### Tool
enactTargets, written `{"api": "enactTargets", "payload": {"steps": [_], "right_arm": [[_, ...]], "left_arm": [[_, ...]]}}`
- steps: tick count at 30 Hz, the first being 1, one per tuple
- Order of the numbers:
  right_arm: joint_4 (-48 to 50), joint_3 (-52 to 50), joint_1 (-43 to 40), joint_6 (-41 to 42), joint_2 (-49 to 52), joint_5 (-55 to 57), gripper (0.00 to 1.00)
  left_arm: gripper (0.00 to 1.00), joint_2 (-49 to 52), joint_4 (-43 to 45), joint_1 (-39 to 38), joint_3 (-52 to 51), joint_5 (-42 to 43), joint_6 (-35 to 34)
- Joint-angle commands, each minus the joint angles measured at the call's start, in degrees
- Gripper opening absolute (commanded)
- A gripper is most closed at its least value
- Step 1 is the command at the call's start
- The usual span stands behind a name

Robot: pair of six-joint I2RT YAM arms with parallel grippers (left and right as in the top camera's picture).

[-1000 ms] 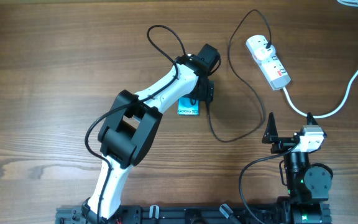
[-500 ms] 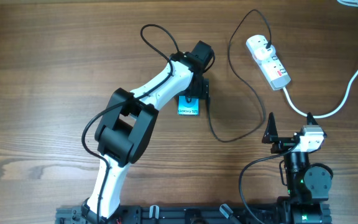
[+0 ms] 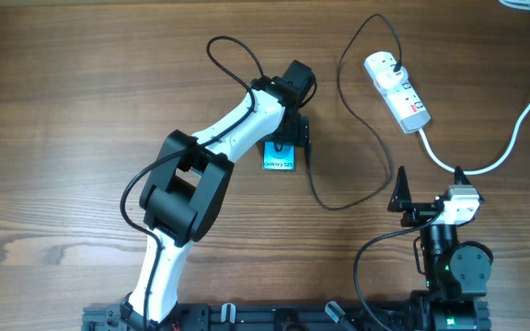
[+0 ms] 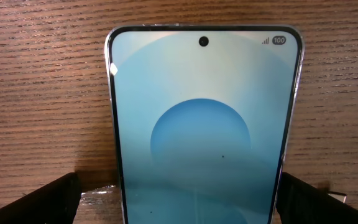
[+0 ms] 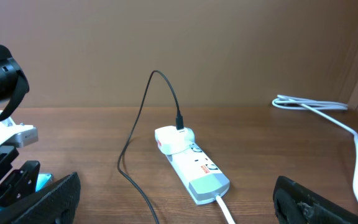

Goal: Plug charger to phone and switch on socket
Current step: 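Lower the left gripper onto the phone's top edge and align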

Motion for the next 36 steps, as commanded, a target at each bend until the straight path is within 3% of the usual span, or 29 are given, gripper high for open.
{"api": "enactTargets", "payload": {"steps": [1,16,25,27,32,36], "right_arm": [[0.35,-0.07,-0.26,-0.09,-0.11,0.57,1.0],[0.37,-0.07,-0.26,-0.09,-0.11,0.57,1.0],[0.35,-0.07,-0.26,-0.09,-0.11,0.57,1.0],[0.35,-0.07,-0.26,-0.09,-0.11,0.55,1.0],[0.37,-0.07,-0.26,-0.09,-0.11,0.57,1.0],[0.35,-0.07,-0.26,-0.09,-0.11,0.57,1.0]], "left_arm": [[1.0,1.62,-0.44,0.2,-2.47,5.05,0.04],[1.0,1.62,0.66,-0.92,-2.47,7.54,0.04],[0.99,1.62,0.48,-2.01,-2.47,1.77,-1.73],[0.96,1.62,0.39,-2.05,-2.47,1.77,-1.7],[0.76,1.62,0.39,-2.05,-2.47,1.75,-1.7],[0.73,1.62,0.35,-2.05,-2.47,1.75,-1.7]]}}
